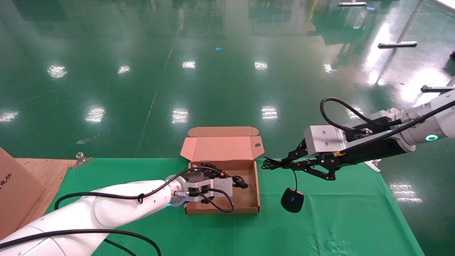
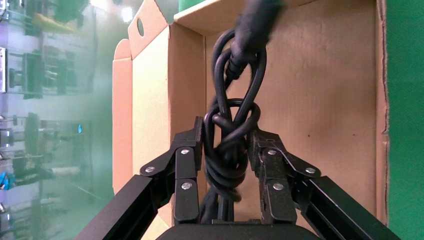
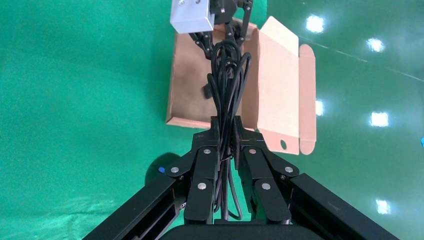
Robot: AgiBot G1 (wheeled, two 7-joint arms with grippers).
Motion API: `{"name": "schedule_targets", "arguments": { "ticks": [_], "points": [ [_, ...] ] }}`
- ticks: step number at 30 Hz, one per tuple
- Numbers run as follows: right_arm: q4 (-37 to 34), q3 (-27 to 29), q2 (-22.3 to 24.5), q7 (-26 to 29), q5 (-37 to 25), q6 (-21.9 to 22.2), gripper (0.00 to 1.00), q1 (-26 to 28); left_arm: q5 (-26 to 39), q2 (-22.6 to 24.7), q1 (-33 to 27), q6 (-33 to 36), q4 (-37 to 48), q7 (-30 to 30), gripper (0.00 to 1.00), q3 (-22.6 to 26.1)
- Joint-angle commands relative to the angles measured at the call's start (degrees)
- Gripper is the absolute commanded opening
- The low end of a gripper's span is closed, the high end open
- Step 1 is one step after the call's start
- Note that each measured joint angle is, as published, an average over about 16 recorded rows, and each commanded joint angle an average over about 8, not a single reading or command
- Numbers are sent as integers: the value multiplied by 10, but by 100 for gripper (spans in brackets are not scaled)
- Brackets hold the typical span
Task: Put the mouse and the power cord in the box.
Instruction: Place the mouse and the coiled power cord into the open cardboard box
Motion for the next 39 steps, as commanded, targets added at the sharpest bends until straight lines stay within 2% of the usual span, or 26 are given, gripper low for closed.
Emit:
{"name": "schedule_targets", "arguments": {
  "ticks": [1, 4, 7, 14, 18, 23, 28, 33, 39],
  "points": [
    [-2, 0, -1, 0, 1, -2, 0, 1, -1, 1, 1, -8, 0, 1, 100, 8],
    [-2, 1, -7, 2, 2, -2, 0, 6, -25, -6, -14, 20, -3, -2, 100, 4],
    [-4, 2, -17, 3, 3, -1, 0, 13, -68, -30, -40, 82, -14, -5, 100, -16],
    [-18, -3, -68, 0, -7, 24, 0, 29, -218, -158, -82, 281, -73, 41, 100, -103],
    [-43, -9, -110, -6, -17, 52, 0, 31, -271, -222, -85, 347, -90, 71, 100, -138],
    [-89, -18, -160, -25, -34, 93, 0, 33, -308, -282, -84, 395, -101, 81, 100, -161],
    [-113, -29, -187, -45, -43, 135, 0, 20, -332, -317, -74, 422, -89, 91, 100, -174],
    [-88, -49, -194, -48, -44, 185, 0, -10, -349, -329, -63, 440, -54, 108, 100, -183],
    [-41, -85, -196, -36, -47, 285, 0, -65, -370, -331, -48, 452, -7, 118, 100, -193]
  ]
}}
